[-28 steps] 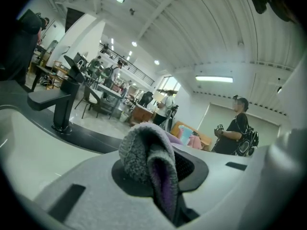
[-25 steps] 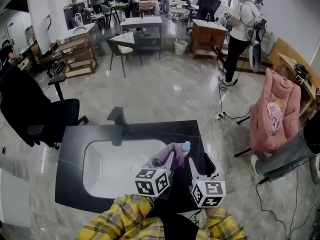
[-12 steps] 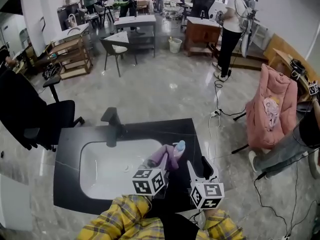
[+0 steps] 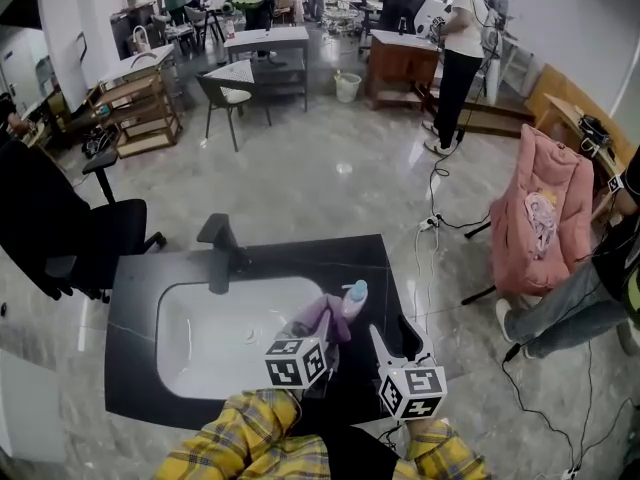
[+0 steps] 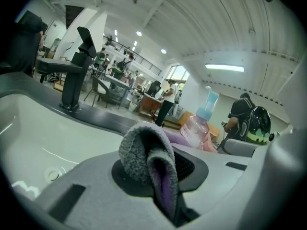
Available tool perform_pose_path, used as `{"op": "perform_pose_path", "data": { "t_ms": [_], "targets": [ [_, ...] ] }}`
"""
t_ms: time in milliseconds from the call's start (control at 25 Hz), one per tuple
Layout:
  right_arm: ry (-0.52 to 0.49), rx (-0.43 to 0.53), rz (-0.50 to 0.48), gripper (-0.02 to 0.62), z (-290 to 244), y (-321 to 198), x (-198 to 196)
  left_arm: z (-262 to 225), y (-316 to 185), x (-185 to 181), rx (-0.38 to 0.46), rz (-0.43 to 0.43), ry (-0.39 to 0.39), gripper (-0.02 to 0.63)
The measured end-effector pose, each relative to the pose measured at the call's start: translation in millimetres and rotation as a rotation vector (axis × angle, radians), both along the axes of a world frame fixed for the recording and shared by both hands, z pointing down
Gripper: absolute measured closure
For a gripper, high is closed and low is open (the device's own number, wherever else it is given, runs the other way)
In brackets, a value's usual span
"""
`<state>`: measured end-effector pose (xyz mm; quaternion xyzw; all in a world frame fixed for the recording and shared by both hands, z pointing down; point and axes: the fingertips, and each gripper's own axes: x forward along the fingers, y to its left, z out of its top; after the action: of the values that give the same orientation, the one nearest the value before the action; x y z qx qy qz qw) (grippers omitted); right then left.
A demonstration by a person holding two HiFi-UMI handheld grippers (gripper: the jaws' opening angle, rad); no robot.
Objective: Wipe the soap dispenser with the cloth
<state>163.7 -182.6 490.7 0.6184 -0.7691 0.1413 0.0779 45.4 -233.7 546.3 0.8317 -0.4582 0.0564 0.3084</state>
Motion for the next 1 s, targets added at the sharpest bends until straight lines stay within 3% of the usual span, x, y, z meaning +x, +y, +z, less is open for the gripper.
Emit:
{"op": "perform_pose_path", "data": {
  "t_ms": [440, 600, 1000],
  "targets": [
    [-0.037, -0.001, -0.076, 0.37, 1, 1, -3, 22, 2, 0, -0.02, 0.018, -0.076, 0.548],
    [-0.063, 0.028, -0.192, 0.37, -7, -5, -11, 24, 1, -6, 0.003, 0.048, -0.118, 0.548],
    [-0.028, 0.082, -0.552, 0.37, -38, -30, -27, 11, 12, -46, -0.012, -0.021, -0.044, 0.548]
  ]
}}
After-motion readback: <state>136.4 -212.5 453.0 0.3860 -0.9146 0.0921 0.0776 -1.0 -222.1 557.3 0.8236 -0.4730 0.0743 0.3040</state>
